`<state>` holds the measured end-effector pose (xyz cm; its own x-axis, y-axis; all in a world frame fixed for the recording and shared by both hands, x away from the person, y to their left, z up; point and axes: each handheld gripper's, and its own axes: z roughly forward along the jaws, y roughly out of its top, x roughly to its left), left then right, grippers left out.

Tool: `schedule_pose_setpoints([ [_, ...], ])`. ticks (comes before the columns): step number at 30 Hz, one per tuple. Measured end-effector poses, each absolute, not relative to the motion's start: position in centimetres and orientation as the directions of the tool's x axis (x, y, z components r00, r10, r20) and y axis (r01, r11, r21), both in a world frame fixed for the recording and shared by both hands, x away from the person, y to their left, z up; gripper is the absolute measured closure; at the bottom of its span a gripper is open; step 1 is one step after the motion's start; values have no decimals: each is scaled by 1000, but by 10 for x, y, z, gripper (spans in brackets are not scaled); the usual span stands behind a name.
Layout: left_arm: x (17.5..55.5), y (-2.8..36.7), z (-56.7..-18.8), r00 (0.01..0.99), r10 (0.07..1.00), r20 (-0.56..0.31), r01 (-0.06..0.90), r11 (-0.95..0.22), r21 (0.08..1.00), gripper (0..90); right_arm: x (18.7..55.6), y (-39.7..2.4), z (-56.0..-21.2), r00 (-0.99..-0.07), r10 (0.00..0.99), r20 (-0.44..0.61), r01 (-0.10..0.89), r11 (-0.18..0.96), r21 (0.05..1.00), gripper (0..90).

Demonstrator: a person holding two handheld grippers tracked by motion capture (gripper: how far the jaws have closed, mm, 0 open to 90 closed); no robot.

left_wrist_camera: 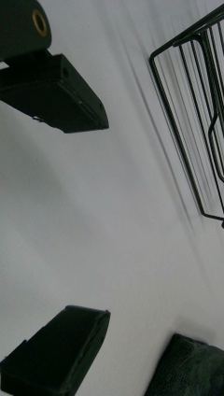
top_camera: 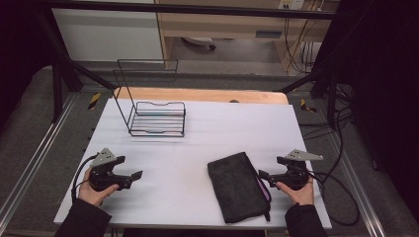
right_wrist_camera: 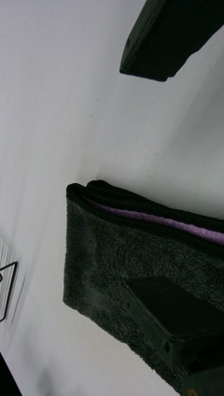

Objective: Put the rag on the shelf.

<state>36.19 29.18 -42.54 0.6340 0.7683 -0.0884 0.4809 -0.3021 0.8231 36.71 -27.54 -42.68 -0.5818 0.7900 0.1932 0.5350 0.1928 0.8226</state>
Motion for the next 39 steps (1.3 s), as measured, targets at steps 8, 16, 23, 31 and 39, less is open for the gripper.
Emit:
schedule_pose_setpoints([
  [8, 362, 288, -425, 635, 768, -82, 483, -312, 818, 81, 367, -273, -426, -586, 788, 187, 533, 201, 822, 8],
  [16, 361, 287, -427, 632, 770, -85, 486, -308, 818, 83, 366, -254, -422, -607, 777, 166, 524, 235, 818, 27],
  [23, 361, 284, -428, 630, 773, -77, 487, -316, 814, 84, 364, -227, -420, -634, 759, 148, 513, 270, 815, 88],
  [31, 361, 287, -428, 622, 780, -72, 488, -314, 814, 84, 364, -191, -421, -675, 723, 149, 513, 316, 798, 159],
  [39, 362, 289, -428, 611, 789, -68, 491, -310, 814, 84, 368, -147, -430, -698, 705, 126, 519, 377, 767, 312],
])
